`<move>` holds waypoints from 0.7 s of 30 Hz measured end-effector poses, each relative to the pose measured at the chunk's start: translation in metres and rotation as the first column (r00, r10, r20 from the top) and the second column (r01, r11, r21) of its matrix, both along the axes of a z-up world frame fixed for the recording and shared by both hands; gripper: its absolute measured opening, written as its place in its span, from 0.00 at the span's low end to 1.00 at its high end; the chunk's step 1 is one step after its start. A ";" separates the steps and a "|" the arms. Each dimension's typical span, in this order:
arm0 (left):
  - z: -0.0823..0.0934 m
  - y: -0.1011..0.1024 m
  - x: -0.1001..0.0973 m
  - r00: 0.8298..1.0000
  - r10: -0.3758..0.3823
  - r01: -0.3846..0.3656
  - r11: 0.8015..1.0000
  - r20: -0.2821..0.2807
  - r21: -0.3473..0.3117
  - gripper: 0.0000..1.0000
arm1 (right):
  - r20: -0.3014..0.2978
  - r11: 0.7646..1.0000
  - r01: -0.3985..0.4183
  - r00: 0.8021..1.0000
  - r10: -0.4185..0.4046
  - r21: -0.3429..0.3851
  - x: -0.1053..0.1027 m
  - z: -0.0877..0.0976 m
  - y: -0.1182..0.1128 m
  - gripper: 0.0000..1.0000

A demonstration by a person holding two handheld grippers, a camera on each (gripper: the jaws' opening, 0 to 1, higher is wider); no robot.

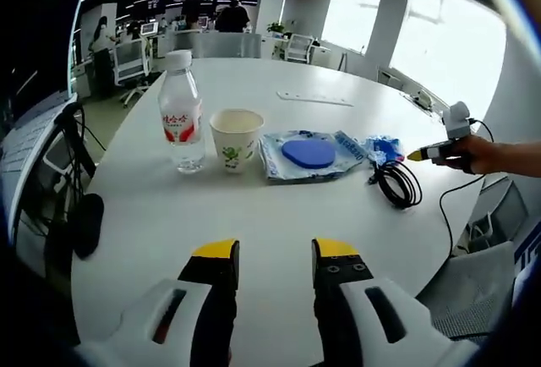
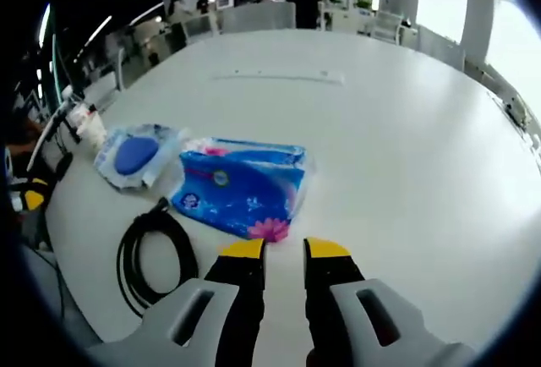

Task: Arrange the tabletop items into an orderly group along one side of the table until the central work area is clear of visible clutter.

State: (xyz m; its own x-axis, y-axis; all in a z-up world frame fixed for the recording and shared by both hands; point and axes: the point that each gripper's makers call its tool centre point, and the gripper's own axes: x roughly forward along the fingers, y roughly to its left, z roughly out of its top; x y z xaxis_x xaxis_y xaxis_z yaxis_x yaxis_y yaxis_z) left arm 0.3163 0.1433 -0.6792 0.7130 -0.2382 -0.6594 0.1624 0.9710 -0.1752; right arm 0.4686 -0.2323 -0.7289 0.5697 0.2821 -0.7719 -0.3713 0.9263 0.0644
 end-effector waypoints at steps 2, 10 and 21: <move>0.000 0.000 -0.001 1.000 -0.004 0.004 1.000 0.003 -0.001 0.34 | 0.010 0.999 -0.030 1.000 0.029 0.018 -0.004 0.002 0.009 0.16; 0.005 0.003 -0.007 1.000 -0.002 0.002 1.000 0.013 -0.008 0.34 | 0.034 0.989 -0.126 0.992 0.124 0.073 -0.007 0.003 0.037 0.17; 0.013 0.020 -0.015 0.999 0.023 -0.022 1.000 0.035 -0.011 0.34 | -0.004 0.982 -0.174 0.985 0.175 0.066 -0.011 -0.018 0.049 0.21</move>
